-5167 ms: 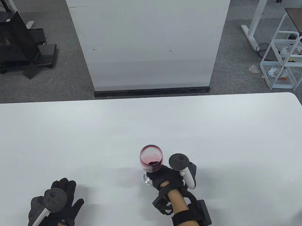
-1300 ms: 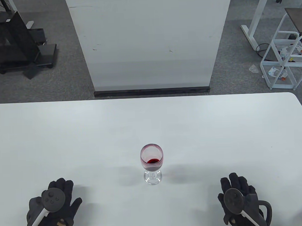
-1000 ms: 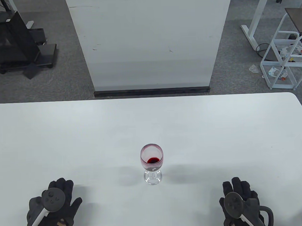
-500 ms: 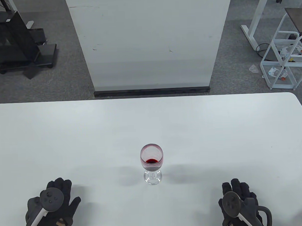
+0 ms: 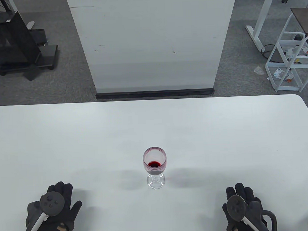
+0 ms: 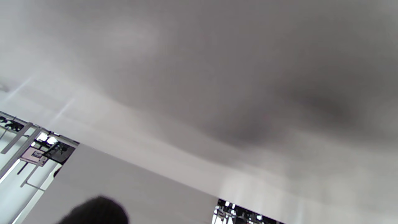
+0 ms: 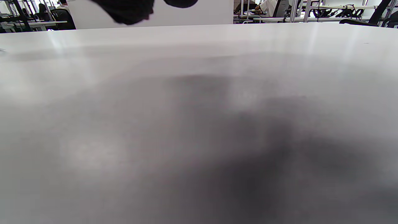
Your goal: Shake wine glass on table
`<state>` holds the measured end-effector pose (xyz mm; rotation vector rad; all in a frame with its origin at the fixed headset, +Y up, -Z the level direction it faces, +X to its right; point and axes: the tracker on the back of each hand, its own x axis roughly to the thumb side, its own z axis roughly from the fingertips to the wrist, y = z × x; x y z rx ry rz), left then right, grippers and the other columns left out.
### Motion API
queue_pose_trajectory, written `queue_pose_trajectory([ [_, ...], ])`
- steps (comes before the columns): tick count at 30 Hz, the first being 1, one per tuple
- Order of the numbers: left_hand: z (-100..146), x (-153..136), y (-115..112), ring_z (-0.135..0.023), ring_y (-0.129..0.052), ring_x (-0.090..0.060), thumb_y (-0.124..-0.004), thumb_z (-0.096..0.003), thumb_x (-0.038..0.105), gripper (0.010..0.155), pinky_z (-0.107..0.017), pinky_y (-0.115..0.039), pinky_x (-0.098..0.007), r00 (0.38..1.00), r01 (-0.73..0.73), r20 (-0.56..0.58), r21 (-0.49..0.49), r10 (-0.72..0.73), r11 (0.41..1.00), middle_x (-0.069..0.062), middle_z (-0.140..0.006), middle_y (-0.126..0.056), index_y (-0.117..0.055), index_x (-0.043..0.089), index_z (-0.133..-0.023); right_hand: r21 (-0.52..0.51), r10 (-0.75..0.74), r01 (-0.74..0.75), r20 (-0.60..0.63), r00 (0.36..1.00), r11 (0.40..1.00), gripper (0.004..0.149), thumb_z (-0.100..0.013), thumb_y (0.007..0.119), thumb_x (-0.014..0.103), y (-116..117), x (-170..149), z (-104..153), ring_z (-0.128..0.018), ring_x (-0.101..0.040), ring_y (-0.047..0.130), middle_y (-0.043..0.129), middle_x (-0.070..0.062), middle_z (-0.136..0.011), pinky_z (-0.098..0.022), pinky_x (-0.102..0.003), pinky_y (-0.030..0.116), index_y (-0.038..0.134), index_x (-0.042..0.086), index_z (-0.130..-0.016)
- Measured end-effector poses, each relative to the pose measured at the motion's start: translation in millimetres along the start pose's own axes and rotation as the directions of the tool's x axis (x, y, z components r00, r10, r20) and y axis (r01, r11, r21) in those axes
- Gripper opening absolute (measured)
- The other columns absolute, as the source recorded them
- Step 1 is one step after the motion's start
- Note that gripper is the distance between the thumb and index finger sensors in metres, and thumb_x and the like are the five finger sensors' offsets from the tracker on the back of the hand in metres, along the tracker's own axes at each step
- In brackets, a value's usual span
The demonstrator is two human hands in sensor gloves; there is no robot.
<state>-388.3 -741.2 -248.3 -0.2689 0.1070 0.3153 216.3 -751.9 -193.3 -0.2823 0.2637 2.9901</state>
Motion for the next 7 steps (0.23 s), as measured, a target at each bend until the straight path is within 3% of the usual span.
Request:
queue_pose_trajectory([
  [7,0.4,-0.6,-0.1,-0.105,0.004,-0.027,-0.059,-0.0461,0.059,0.076,-0.074,0.0,-0.05,1.0,-0.002,-0.002,-0.002,0.002,1.0,0.004,-0.113,-0.003,-0.018,0.034,-0.104,0.016,-0.017,0.017,-0.007,1.0,1.0,0.066,-0.051,0.067,0.049,0.0,-1.0,-1.2,-0.107,-0.038,0.029,0.024,-0.004,-0.116,-0.075,-0.062,0.042,0.037,0.028,-0.106],
])
